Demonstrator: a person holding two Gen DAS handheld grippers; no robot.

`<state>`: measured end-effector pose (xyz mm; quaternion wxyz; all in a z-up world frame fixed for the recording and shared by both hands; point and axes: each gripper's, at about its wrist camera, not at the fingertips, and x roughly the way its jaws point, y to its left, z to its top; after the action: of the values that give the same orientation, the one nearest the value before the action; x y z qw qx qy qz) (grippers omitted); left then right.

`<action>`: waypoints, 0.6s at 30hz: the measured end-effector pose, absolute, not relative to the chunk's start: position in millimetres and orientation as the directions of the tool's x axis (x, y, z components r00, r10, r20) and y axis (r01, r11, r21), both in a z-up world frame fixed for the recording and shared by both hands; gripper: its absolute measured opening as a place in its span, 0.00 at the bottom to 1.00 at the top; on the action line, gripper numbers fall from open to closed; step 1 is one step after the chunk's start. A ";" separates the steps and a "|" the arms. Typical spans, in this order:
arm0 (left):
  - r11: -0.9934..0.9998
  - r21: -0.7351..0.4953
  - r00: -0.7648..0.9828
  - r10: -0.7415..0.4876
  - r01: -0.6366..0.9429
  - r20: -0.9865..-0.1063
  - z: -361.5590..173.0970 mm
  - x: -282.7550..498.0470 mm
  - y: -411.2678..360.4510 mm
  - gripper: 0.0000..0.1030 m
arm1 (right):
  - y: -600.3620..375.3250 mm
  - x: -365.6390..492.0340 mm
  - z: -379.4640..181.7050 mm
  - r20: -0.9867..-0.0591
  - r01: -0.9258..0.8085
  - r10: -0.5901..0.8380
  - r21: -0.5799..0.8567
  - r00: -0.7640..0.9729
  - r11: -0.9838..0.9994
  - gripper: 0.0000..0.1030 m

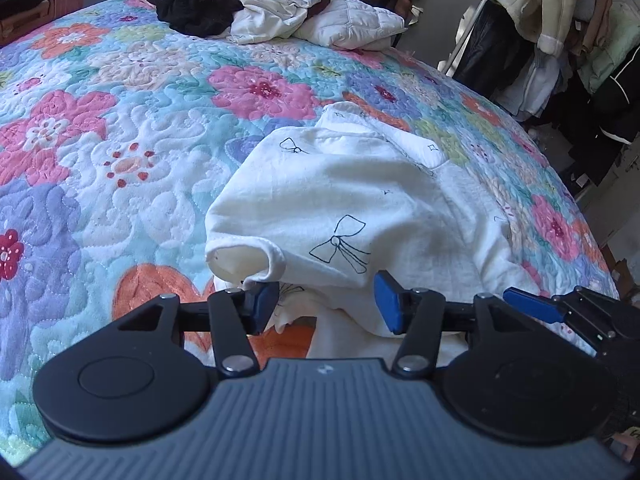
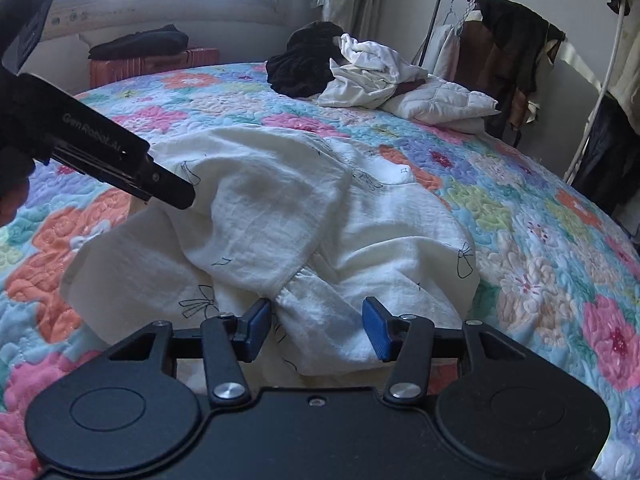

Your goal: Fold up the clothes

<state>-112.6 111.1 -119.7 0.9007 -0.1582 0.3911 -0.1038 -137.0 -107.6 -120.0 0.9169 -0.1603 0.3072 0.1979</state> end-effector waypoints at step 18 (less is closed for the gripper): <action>0.913 -0.316 0.747 -0.397 0.259 -0.534 -96.6 -146.6 85.2 0.51 | -162.3 -143.5 -77.8 -0.358 -0.428 0.591 0.438 0.723 0.790 0.04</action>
<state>-146.6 85.2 -96.6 0.9278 -0.1117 0.3089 -0.1768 -143.5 -162.3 -77.8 0.9135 0.1648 0.2461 0.2788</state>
